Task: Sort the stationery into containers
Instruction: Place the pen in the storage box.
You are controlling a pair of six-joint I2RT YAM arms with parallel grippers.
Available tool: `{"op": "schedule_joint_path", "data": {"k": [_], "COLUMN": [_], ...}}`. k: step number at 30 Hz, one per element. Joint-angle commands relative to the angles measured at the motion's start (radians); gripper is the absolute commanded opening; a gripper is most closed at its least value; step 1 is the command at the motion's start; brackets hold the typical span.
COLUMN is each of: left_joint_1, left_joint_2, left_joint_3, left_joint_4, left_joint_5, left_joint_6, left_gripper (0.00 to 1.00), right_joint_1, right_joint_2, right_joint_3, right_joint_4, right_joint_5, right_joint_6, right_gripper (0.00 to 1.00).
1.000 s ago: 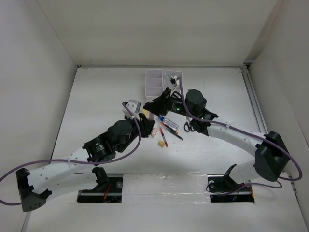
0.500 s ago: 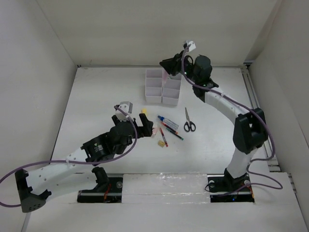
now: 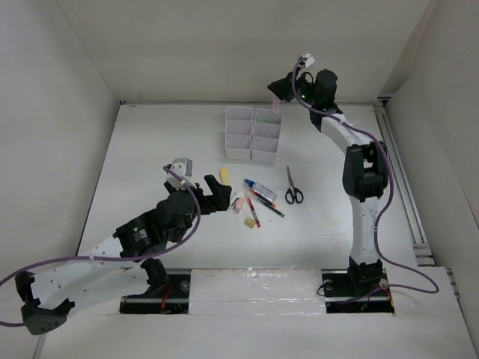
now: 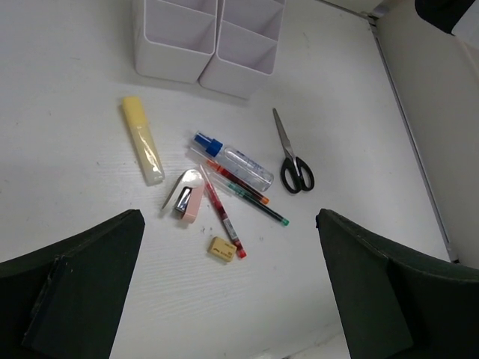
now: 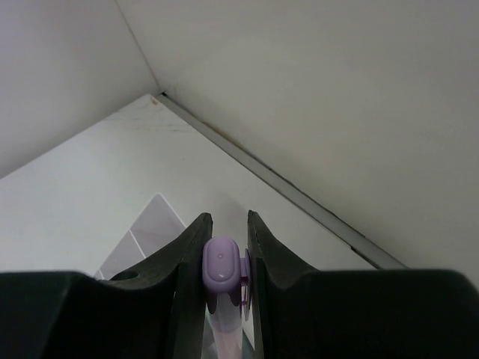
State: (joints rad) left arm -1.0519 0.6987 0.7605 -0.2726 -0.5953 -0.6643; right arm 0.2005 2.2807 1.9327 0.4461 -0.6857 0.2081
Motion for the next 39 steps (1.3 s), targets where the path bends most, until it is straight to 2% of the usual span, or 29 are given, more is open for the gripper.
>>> {"op": "schedule_joint_path", "data": {"k": [1,8,10,11,17,19,20,21,22,23,24,25,28,31,33,37,39], "left_joint_1": [0.001,0.001,0.001,0.001,0.001,0.001,0.001,0.001,0.001,0.001,0.001,0.001,0.012,0.071,0.072,0.122,0.219], "left_joint_2": [0.031,0.078,0.078,0.078,0.068,0.068,0.068,0.068,0.068,0.068,0.068,0.068,0.105,0.191,0.251,0.476,0.603], "left_joint_3": [-0.013,-0.013,-0.004,-0.004,-0.004,-0.004,-0.004,-0.004,-0.004,-0.004,-0.004,-0.004,-0.015,-0.015,-0.015,0.077,0.114], "left_joint_4": [0.030,0.030,0.021,0.012,0.000,0.000,0.000,0.000,0.000,0.000,-0.010,-0.010,-0.020,-0.020,-0.011,-0.036,-0.019], "left_joint_5": [-0.003,-0.012,-0.023,-0.037,-0.037,-0.037,-0.037,-0.037,-0.037,-0.037,-0.046,-0.046,-0.074,-0.074,-0.086,-0.077,-0.011], "left_joint_6": [0.006,0.006,-0.003,-0.017,-0.027,-0.027,-0.027,-0.027,-0.037,-0.037,-0.037,-0.050,-0.093,-0.122,-0.123,-0.176,-0.176], "left_gripper": [1.00,1.00,1.00,1.00,1.00,1.00,1.00,1.00,1.00,1.00,1.00,1.00,1.00,1.00,1.00,1.00,0.97], "right_joint_1": [-0.013,-0.013,-0.013,-0.013,-0.013,-0.013,-0.013,-0.013,-0.013,-0.013,-0.013,-0.013,-0.003,0.019,0.019,0.037,0.047], "right_joint_2": [0.000,0.000,0.013,0.013,0.013,0.013,0.013,0.004,-0.006,-0.006,-0.015,-0.038,-0.099,-0.226,-0.341,-0.541,-0.668], "right_joint_3": [0.071,0.003,0.003,-0.007,-0.047,-0.047,-0.060,-0.060,-0.073,-0.084,-0.084,-0.107,-0.181,-0.263,-0.352,-0.504,-0.607], "right_joint_4": [0.034,0.078,0.078,0.078,0.108,0.108,0.118,0.118,0.134,0.134,0.134,0.147,0.201,0.258,0.267,0.266,0.256], "right_joint_5": [-0.087,-0.101,-0.112,-0.112,-0.113,-0.123,-0.123,-0.111,-0.123,-0.123,-0.133,-0.133,-0.132,-0.080,-0.043,0.034,0.064], "right_joint_6": [-0.021,-0.021,-0.021,-0.021,-0.021,-0.021,-0.021,-0.021,-0.021,-0.021,-0.012,-0.012,0.013,0.036,0.065,0.111,0.122], "right_gripper": [0.00,0.00,0.06,0.13,0.14,0.46,0.58,0.63,0.73,0.76,0.85,1.00,1.00,1.00,1.00,1.00,1.00]}}
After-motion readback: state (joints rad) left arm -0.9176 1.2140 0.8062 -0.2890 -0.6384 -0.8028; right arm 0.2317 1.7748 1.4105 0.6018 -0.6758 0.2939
